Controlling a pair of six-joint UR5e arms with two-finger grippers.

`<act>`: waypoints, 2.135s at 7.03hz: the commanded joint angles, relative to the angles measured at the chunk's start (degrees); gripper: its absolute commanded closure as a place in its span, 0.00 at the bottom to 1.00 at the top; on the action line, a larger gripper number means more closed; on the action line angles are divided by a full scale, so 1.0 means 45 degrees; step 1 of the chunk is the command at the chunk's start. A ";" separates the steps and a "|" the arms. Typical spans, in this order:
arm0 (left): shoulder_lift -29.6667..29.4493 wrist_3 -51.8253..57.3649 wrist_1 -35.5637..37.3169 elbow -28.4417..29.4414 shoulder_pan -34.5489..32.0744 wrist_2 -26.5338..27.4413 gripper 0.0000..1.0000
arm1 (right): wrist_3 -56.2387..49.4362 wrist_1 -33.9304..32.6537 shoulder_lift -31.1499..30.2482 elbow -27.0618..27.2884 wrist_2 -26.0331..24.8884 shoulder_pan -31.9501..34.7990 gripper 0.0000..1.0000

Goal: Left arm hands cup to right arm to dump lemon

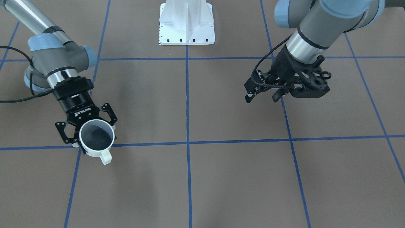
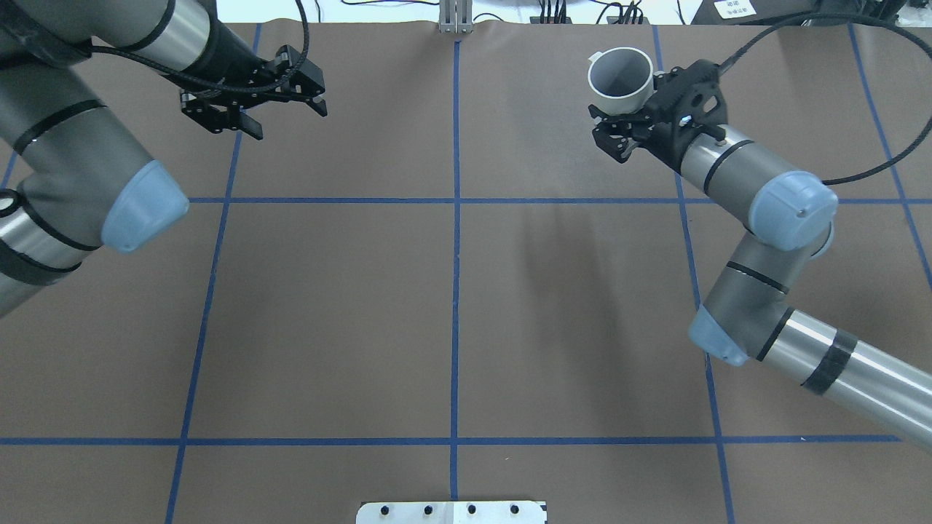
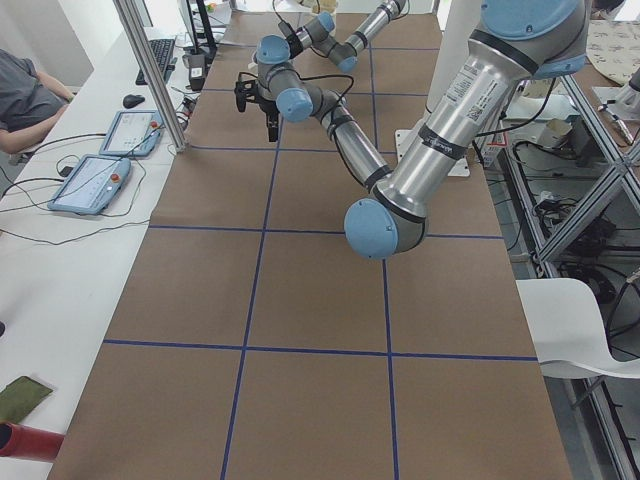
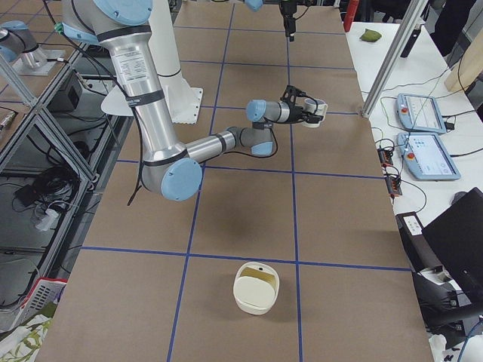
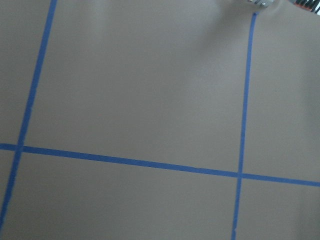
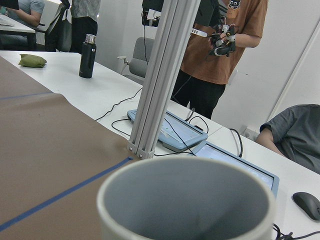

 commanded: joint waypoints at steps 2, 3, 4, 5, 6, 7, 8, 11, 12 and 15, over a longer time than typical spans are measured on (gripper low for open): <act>-0.1760 -0.2628 -0.1933 0.1861 0.0576 0.0120 0.00 | -0.1741 -0.0874 0.1156 0.0019 -0.1349 -0.1032 1.00; -0.1880 -0.2981 -0.1933 0.1902 0.0616 0.0120 0.00 | -0.1743 -0.1400 0.1586 0.0019 -0.2145 -0.1499 1.00; -0.1997 -0.3294 -0.1933 0.1902 0.0655 0.0140 0.00 | -0.1743 -0.2005 0.2074 0.0019 -0.3177 -0.1929 1.00; -0.2095 -0.3452 -0.1933 0.1902 0.0714 0.0140 0.00 | -0.1704 -0.2861 0.2601 0.0000 -0.3594 -0.2165 1.00; -0.2328 -0.4053 -0.1933 0.1999 0.0772 0.0140 0.00 | -0.1684 -0.3237 0.2838 -0.0020 -0.3888 -0.2322 1.00; -0.2620 -0.4581 -0.1933 0.2174 0.0792 0.0140 0.00 | -0.1684 -0.3241 0.3034 -0.0175 -0.4007 -0.2420 1.00; -0.2720 -0.4761 -0.1913 0.2233 0.0831 0.0140 0.00 | -0.1665 -0.3241 0.3307 -0.0486 -0.4259 -0.2615 1.00; -0.2896 -0.5289 -0.1932 0.2234 0.0870 0.0159 0.20 | -0.1103 -0.3163 0.3875 -0.0704 -0.5023 -0.3124 1.00; -0.2897 -0.5290 -0.1933 0.2234 0.0909 0.0159 0.25 | -0.0228 -0.3182 0.3934 -0.0704 -0.5024 -0.3163 1.00; -0.2838 -0.5270 -0.1913 0.2214 0.1046 0.0159 0.25 | -0.0200 -0.3183 0.3954 -0.0665 -0.5043 -0.3164 1.00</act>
